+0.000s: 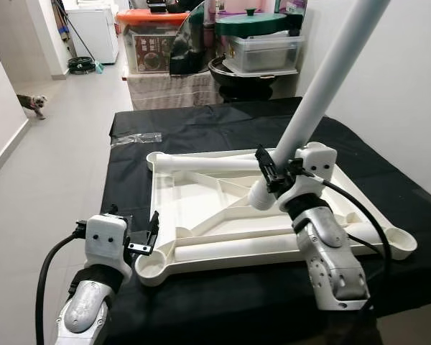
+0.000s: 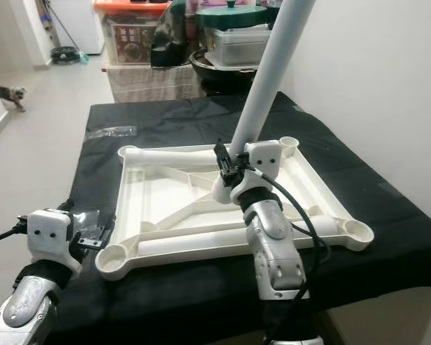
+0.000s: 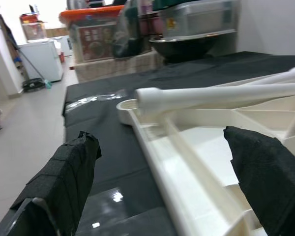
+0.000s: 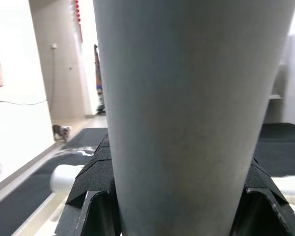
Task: Building children table
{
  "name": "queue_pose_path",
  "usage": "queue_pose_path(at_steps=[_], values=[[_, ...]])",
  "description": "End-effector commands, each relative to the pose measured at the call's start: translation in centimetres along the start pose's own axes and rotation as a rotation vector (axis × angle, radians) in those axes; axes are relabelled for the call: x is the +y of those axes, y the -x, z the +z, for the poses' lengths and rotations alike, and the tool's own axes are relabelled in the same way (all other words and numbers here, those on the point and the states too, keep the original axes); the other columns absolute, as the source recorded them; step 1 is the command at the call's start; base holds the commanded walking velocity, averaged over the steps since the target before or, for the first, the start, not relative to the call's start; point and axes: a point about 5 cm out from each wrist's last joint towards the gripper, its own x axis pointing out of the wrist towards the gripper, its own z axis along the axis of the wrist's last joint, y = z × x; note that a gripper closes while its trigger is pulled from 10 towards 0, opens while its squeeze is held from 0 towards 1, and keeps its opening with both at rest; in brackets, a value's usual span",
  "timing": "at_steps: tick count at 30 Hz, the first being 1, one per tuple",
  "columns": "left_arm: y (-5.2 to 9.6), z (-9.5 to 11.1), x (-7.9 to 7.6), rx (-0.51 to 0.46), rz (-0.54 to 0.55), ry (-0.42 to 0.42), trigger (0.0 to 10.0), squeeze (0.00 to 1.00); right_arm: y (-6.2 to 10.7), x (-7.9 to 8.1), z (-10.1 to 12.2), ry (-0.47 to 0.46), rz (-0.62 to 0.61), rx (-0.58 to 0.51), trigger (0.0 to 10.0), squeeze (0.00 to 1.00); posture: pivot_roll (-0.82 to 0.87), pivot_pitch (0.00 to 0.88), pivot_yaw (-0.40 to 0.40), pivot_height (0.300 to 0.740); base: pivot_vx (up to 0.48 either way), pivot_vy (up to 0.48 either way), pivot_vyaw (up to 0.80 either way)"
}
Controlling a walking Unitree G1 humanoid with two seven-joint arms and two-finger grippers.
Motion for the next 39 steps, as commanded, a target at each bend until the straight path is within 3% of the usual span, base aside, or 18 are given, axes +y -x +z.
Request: queue_pose_path(at_steps=[1, 10, 30, 32, 33, 34, 37, 39], values=[[0.0, -0.6, 0.4, 0.037, 0.007, 0.005, 10.0, 0.00, -0.5, 1.1, 0.0, -0.028, 0.052, 0.005, 10.0, 0.00, 0.03, 0.000, -0.036, 0.740, 0.000, 0.476, 0.00], [0.0, -0.7, 0.1, 0.037, -0.004, 0.000, 10.0, 0.00, -0.3, 1.6, -0.4, -0.046, 0.089, 0.030, 10.0, 0.00, 0.03, 0.000, -0.032, 0.740, 0.000, 0.454, 0.00], [0.3, -0.9, 0.1, 0.049, -0.013, -0.004, 10.0, 0.00, -0.5, 1.2, -0.7, -0.066, 0.073, 0.065, 10.0, 0.00, 0.03, 0.000, -0.036, 0.740, 0.000, 0.000, 0.00], [0.5, -1.3, 0.4, 0.070, -0.023, -0.018, 10.0, 0.00, -0.3, 1.3, -0.7, -0.075, 0.099, 0.080, 10.0, 0.00, 0.03, 0.000, -0.036, 0.740, 0.000, 0.000, 0.00], [1.1, -2.4, 0.7, 0.132, -0.047, -0.043, 10.0, 0.00, 0.2, 1.6, -0.8, -0.088, 0.193, 0.093, 10.0, 0.00, 0.03, 0.000, -0.038, 0.740, 0.000, 0.000, 0.00], [1.1, -2.4, 0.7, 0.132, -0.047, -0.043, 10.0, 0.00, 0.2, 1.6, -0.8, -0.088, 0.193, 0.093, 10.0, 0.00, 0.03, 0.000, -0.038, 0.740, 0.000, 0.000, 0.00], [2.1, -3.5, 1.3, 0.185, -0.058, -0.071, 10.0, 0.00, 1.3, 2.1, -1.0, -0.074, 0.353, 0.118, 10.0, 0.00, 0.03, 0.000, -0.040, 0.740, 0.000, 0.000, 0.00], [2.1, -3.5, 1.3, 0.185, -0.058, -0.071, 10.0, 0.00, 1.3, 2.1, -1.0, -0.074, 0.353, 0.118, 10.0, 0.00, 0.03, 0.000, -0.040, 0.740, 0.000, 0.000, 0.00]])
